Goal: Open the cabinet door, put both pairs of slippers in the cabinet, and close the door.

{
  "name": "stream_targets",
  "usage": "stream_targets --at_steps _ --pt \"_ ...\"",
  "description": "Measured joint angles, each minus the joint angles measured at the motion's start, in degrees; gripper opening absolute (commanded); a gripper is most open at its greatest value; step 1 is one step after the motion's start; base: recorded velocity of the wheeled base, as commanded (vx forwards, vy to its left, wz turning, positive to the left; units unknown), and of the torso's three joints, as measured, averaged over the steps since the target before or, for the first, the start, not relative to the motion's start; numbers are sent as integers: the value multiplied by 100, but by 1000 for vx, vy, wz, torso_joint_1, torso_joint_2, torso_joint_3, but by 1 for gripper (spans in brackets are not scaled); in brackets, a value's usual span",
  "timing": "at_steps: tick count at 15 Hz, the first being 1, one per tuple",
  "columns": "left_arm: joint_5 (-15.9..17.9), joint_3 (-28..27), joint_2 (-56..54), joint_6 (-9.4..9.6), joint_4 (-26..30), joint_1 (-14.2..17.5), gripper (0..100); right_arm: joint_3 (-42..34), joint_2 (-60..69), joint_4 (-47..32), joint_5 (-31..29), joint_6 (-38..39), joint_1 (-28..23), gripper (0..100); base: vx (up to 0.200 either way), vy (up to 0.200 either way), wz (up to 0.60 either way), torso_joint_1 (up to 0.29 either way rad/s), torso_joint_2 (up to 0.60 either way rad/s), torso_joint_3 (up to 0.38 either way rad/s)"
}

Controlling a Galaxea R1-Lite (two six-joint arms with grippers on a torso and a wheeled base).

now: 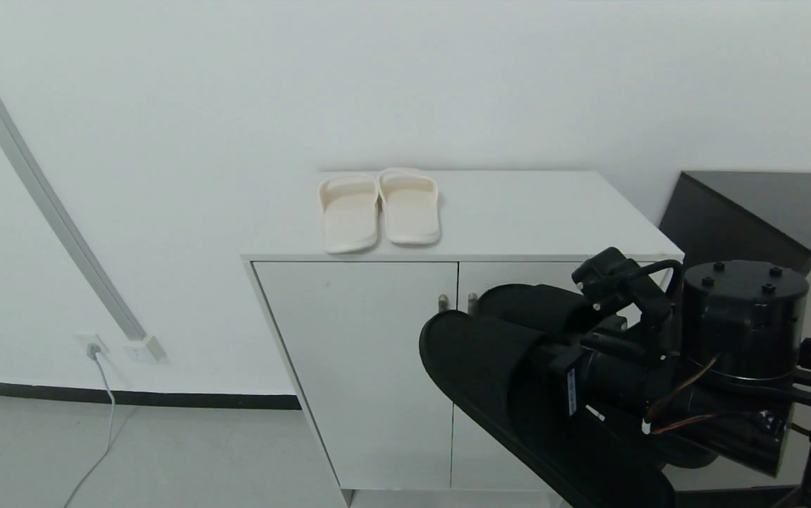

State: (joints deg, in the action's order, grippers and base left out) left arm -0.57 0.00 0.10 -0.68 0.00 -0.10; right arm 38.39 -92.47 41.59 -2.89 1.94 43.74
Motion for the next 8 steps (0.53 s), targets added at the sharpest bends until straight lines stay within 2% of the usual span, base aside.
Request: stream_targets --at_steps 7,8 --pt "0 0 0 44 0 0 0 -52 -1 1 -9 -2 39 0 0 0 0 -163 491 324" --pt "4 0 0 71 0 0 100 -57 -4 0 -9 -2 41 0 0 0 0 -159 466 330"
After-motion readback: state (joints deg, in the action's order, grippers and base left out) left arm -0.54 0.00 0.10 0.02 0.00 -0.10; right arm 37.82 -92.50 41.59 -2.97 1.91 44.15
